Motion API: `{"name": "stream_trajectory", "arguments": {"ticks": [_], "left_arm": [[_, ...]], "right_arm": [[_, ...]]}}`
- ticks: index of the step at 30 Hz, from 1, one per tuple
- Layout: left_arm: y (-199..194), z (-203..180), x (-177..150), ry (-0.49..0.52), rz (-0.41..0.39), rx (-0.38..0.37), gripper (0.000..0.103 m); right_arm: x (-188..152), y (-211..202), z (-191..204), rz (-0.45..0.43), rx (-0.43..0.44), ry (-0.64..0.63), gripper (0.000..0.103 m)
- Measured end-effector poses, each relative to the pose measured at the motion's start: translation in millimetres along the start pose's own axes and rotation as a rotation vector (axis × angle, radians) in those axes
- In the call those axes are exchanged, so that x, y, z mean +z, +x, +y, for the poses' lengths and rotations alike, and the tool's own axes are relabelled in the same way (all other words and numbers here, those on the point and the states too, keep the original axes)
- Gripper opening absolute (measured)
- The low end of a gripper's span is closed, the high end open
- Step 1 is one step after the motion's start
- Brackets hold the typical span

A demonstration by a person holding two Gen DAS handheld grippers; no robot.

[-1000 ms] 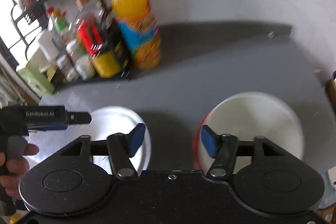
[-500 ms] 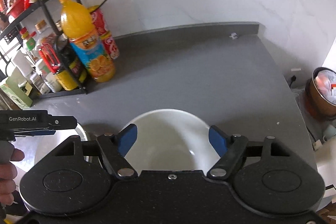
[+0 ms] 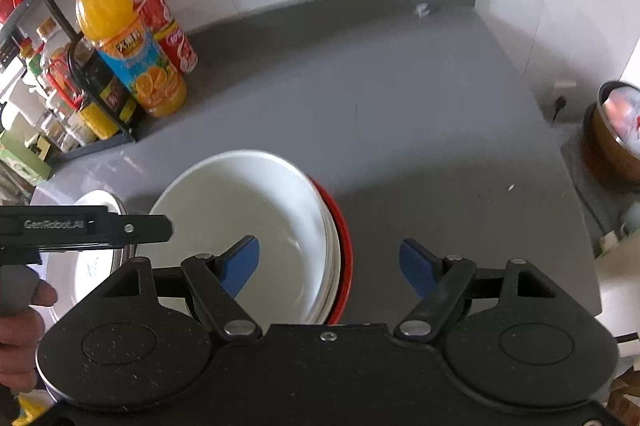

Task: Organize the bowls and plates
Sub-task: 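Move both tools to the red bowl holding the white bowls, then close both tools on the rim of the red bowl stack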

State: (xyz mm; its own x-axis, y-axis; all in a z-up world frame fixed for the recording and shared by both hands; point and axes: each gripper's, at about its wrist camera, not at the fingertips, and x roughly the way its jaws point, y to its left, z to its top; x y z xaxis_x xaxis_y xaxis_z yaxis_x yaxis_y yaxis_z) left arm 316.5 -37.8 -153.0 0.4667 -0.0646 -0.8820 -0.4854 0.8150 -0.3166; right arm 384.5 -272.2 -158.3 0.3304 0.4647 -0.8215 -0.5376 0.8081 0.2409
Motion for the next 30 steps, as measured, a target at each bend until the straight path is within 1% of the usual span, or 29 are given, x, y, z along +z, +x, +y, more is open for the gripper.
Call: {"name": "stream_trajectory", "arguments": {"ticks": [3, 5, 6, 9, 10, 12, 13, 14, 15, 17, 21, 23, 26, 30], "left_arm": [[10, -3, -4, -0.012, 0.02, 0.005, 0.078], [16, -5, -6, -0.023, 0.035, 0.006, 0.077], [18, -4, -7, -0.029, 0.044, 0.008, 0.077], [25, -5, -11, -0.042, 0.059, 0.011, 0.073], [27, -5, -11, -0.047, 0.062, 0.007, 0.07], [31, -6, -12, -0.056, 0.073, 0.004, 0.063], [33, -7, -12, -0.057, 0.076, 0.002, 0.058], [34, -8, -12, -0.06, 0.078, -0.002, 0.054], [36, -8, -13, -0.064, 0.079, 0.004, 0.053], [39, -8, -13, -0.071, 0.079, 0.019, 0.048], [46, -6, -11, -0.092, 0.083, 0.034, 0.042], [51, -3, -10, -0.108, 0.085, 0.045, 0.033], [55, 2, -11, -0.145, 0.083, 0.035, 0.034], [55, 3, -11, -0.142, 0.078, 0.032, 0.034]], "right_arm": [[-2, 8, -3, 0.042, 0.034, 0.003, 0.066], [-2, 13, -5, 0.07, 0.054, 0.006, 0.054], [-3, 16, -6, 0.079, 0.06, 0.007, 0.053], [-6, 23, -10, 0.109, 0.078, 0.026, 0.041], [-7, 25, -11, 0.118, 0.088, 0.036, 0.035], [-9, 28, -13, 0.127, 0.096, 0.047, 0.032], [-10, 30, -14, 0.128, 0.096, 0.048, 0.03], [-11, 31, -15, 0.127, 0.099, 0.049, 0.03], [-11, 32, -17, 0.128, 0.104, 0.053, 0.03], [-10, 34, -18, 0.131, 0.111, 0.059, 0.03], [-10, 39, -21, 0.135, 0.115, 0.067, 0.029], [-10, 42, -21, 0.137, 0.116, 0.069, 0.029], [-10, 46, -23, 0.142, 0.116, 0.068, 0.028], [-11, 47, -22, 0.137, 0.109, 0.048, 0.026]]}}
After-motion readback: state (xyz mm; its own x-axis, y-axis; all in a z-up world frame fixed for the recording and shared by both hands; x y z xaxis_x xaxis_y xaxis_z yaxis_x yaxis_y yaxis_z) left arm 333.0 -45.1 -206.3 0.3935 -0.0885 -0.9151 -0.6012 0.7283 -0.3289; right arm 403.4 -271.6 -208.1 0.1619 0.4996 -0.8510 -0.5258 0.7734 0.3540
